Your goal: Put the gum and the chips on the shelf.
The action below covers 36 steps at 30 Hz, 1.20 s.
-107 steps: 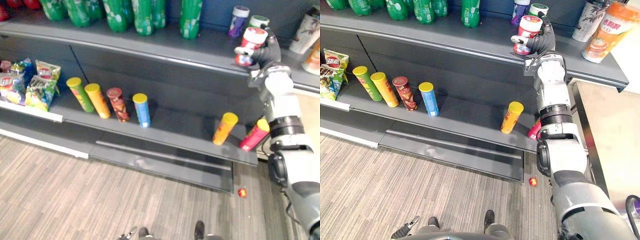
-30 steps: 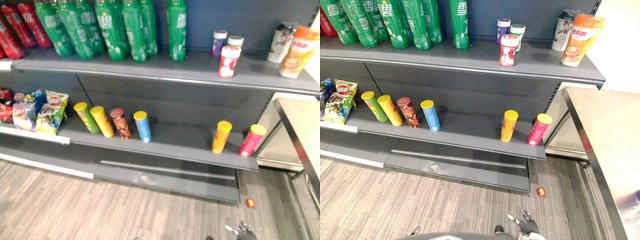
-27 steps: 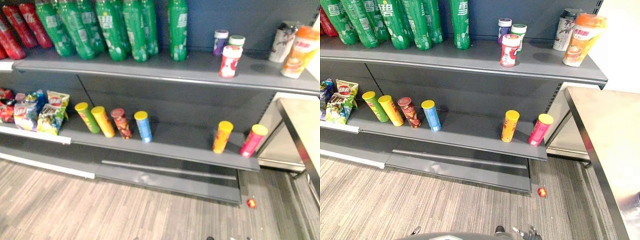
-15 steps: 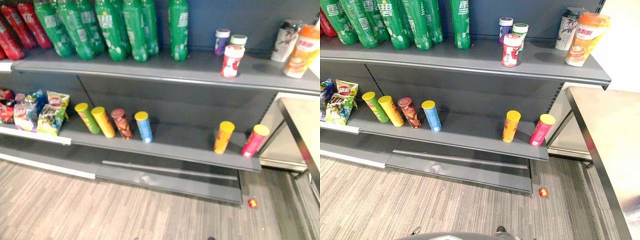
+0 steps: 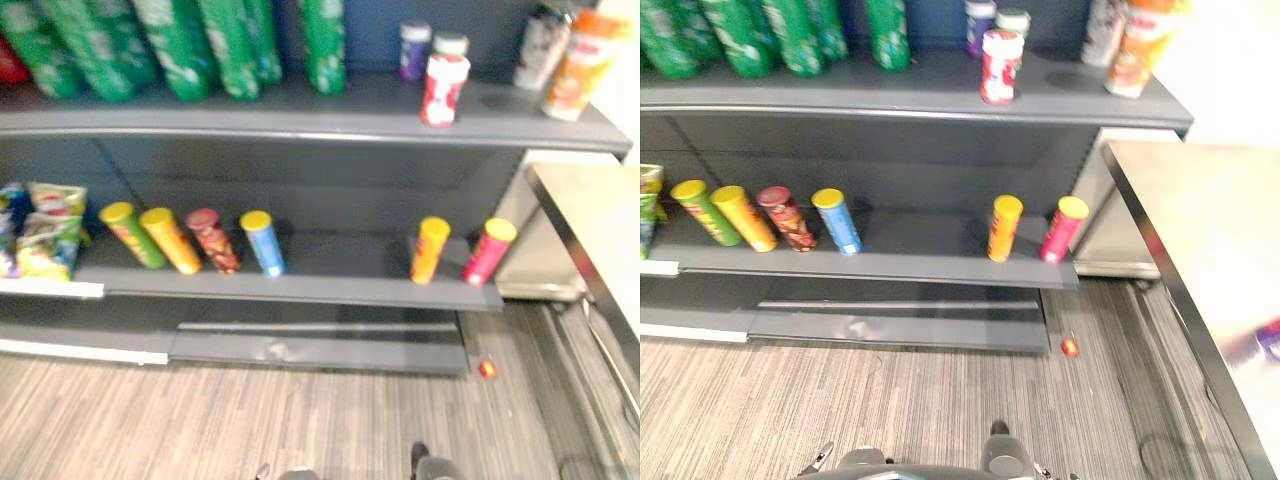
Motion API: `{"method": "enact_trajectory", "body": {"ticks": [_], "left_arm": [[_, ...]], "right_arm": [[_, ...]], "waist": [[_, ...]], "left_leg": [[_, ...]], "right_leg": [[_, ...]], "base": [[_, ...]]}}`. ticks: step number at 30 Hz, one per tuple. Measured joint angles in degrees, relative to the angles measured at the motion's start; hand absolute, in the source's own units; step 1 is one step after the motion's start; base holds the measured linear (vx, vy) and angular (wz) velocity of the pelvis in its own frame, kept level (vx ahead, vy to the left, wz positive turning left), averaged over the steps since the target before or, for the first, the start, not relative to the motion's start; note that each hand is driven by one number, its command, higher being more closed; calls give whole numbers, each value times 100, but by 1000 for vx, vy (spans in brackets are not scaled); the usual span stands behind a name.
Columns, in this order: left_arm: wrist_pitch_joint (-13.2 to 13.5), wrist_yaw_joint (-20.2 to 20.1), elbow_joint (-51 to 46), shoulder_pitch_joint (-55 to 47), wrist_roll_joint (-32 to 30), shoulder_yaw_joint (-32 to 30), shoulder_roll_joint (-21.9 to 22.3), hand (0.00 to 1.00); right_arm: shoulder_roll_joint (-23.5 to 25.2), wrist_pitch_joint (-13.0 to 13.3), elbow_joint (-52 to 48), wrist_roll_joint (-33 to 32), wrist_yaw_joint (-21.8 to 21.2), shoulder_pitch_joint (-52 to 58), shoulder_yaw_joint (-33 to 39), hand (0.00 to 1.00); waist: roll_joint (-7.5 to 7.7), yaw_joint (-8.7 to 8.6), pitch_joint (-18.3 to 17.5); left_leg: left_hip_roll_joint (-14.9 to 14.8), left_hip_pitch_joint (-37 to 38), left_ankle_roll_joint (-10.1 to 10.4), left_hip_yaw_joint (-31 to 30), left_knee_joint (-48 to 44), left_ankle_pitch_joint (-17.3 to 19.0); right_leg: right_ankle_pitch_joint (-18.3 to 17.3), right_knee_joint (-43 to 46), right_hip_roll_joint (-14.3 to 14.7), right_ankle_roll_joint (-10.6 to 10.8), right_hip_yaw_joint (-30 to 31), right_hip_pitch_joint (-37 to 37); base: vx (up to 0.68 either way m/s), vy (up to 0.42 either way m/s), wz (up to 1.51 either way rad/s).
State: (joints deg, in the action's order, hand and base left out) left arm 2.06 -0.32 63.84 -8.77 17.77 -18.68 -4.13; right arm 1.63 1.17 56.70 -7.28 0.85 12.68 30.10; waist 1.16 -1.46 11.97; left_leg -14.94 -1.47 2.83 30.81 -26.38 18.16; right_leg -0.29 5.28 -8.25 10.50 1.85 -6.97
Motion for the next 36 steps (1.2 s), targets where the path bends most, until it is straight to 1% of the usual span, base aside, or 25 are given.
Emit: {"method": "enact_trajectory", "body": {"ticks": [1,2,3,4,5,6,8,9,10,11,14,16,19,22,24,26,27,28,30,31,32,33,34,35,36], "left_arm": [[3,13,-40,19,-20,-2,44,0],[27,15,-101,34,-70,7,29,0],[34,16,-105,36,-79,11,1,0],[31,16,-103,41,-109,66,-50,0],[28,21,-100,40,-115,201,-99,0],[30,20,-101,51,-129,322,-146,0],[30,19,-105,78,-133,487,-226,0],[27,10,-104,74,-147,558,-288,0],[27,10,-97,74,-164,590,-296,0],[22,9,-78,76,-173,610,-295,0],[15,8,-7,142,-172,719,-271,0],[18,1,-5,158,-170,718,-274,0],[14,2,-6,183,-170,762,-264,0],[17,-1,-9,183,-164,761,-246,0],[21,-1,-9,183,-151,758,-242,0],[17,8,11,189,-104,747,-228,0],[9,7,16,191,-101,738,-222,0],[-6,7,50,194,-100,694,-205,0],[-9,9,123,247,-64,602,-151,0],[-7,9,113,253,5,481,-115,0],[49,116,52,236,19,447,-101,0],[59,122,-18,227,117,415,-96,0],[93,119,-109,202,280,354,-67,0],[132,120,-239,200,405,349,-18,0],[159,108,-325,236,461,382,72,0]], "right_arm": [[25,0,-46,-53,10,-3,71,0],[18,-17,-42,-54,30,-1,41,0],[26,-33,-11,-51,46,-2,26,0],[50,-45,62,-51,113,20,-38,0],[47,-37,66,-52,166,72,-82,0],[31,-36,70,-52,176,91,-113,0],[13,-45,128,-51,189,73,-125,0],[5,-46,236,-52,191,34,-141,0],[-8,-54,275,-52,202,-75,-152,0],[-20,-46,270,-53,205,-149,-163,0],[-171,-37,267,-54,186,-342,-283,0],[-213,-35,265,-52,185,-476,-364,0],[-238,-41,271,-52,186,-442,-346,0],[-251,-38,269,-52,190,-436,-316,0],[-239,-34,268,-55,190,-439,-255,0],[-221,-25,308,-90,194,-437,-124,0],[-228,-22,325,-172,196,-439,-124,0],[-238,-8,354,-236,200,-436,-117,0],[-293,36,441,-292,204,-407,-116,0],[-320,41,513,-396,214,-397,-115,0],[-344,46,540,-439,234,-387,-129,0],[-359,60,557,-470,241,-387,-148,0],[-378,77,565,-526,252,-383,-206,0],[-403,83,553,-580,254,-384,-259,0],[-460,86,558,-678,274,-420,-321,0]], "waist": [[-120,5,115],[-93,1,180],[-69,3,199],[-31,9,210],[-12,4,208],[-6,-1,205],[44,1,193],[115,-4,154],[174,17,129],[147,7,144],[45,6,137],[29,-3,141],[-30,-27,142],[-75,-37,143],[-89,-44,149],[-133,-200,173],[-149,-224,182],[-183,-306,206],[-261,-312,247],[-287,-315,261],[-315,-305,277],[-321,-307,281],[-333,-303,275],[-283,-301,287],[-292,-285,291]], "left_leg": [[-115,80,-80,401,30,22],[-240,153,-106,755,80,25],[-255,224,-111,914,160,-1],[-241,370,-102,1153,370,-92],[-154,477,-123,1375,646,-223],[-64,515,-148,1500,843,-332],[106,566,-177,1709,1147,-523],[226,569,-178,1817,1295,-632],[271,579,-143,1964,1353,-707],[277,600,-147,2048,1395,-765],[278,764,-24,2365,1620,-998],[166,817,48,2546,1625,-1104],[13,876,107,2562,1579,-1178],[-166,877,110,2655,1405,-1180],[-218,875,110,2701,1362,-1180],[-312,873,135,2815,1286,-1164],[-348,873,158,2846,1250,-1148],[-448,876,207,2894,1115,-1094],[-678,977,261,3062,803,-1047],[-902,1024,258,3110,393,-1062],[-1165,967,144,2746,-84,-1204],[-1210,891,8,2341,-254,-1307],[-1220,719,-114,1598,-503,-1545],[-1195,434,-103,800,-832,-1774],[-784,264,185,-184,-722,-1356]], "right_leg": [[-47,-90,-110,-126,-419,-22],[-95,338,-276,-331,-1194,-167],[-156,585,-377,-430,-1549,-186],[-240,980,-568,-554,-2117,-108],[-288,1256,-720,-624,-2462,62],[-299,1423,-818,-633,-2558,171],[-273,1540,-895,-603,-2588,371],[-195,1360,-890,-510,-2660,638],[-227,903,-805,-492,-2729,785],[-225,748,-767,-492,-2760,826],[-223,317,-590,-489,-2810,863],[-231,107,-435,-477,-2808,868],[-242,55,-294,-491,-2796,931],[-331,56,-203,-548,-2742,902],[-375,113,-178,-613,-2682,840],[-519,404,-175,-715,-2612,651],[-557,487,-172,-734,-2573,596],[-636,635,-152,-776,-2524,530],[-768,833,-70,-859,-2382,457],[-850,925,21,-924,-2255,447],[-900,994,131,-1002,-2063,450],[-935,1018,186,-1032,-1957,450],[-956,1024,267,-1071,-1752,453],[-947,1019,301,-1092,-1490,459],[-941,989,278,-1126,-1174,479]], "base": [[-89,218,-159],[-70,224,-156],[-29,269,-138],[41,203,-111],[48,202,-101],[48,124,-69],[16,34,-47],[9,-56,-60],[-5,-93,-61],[-32,-130,-65],[-84,-172,-60],[-102,-188,-52],[-125,-112,-13],[-164,-60,-13],[-108,-28,-17],[-70,-27,-20],[-38,-40,-25],[0,-52,-35],[36,-65,-48],[58,-125,-70],[58,-156,-74],[49,-226,-80],[73,-197,-81],[128,-158,-114],[170,-38,-141]]}}
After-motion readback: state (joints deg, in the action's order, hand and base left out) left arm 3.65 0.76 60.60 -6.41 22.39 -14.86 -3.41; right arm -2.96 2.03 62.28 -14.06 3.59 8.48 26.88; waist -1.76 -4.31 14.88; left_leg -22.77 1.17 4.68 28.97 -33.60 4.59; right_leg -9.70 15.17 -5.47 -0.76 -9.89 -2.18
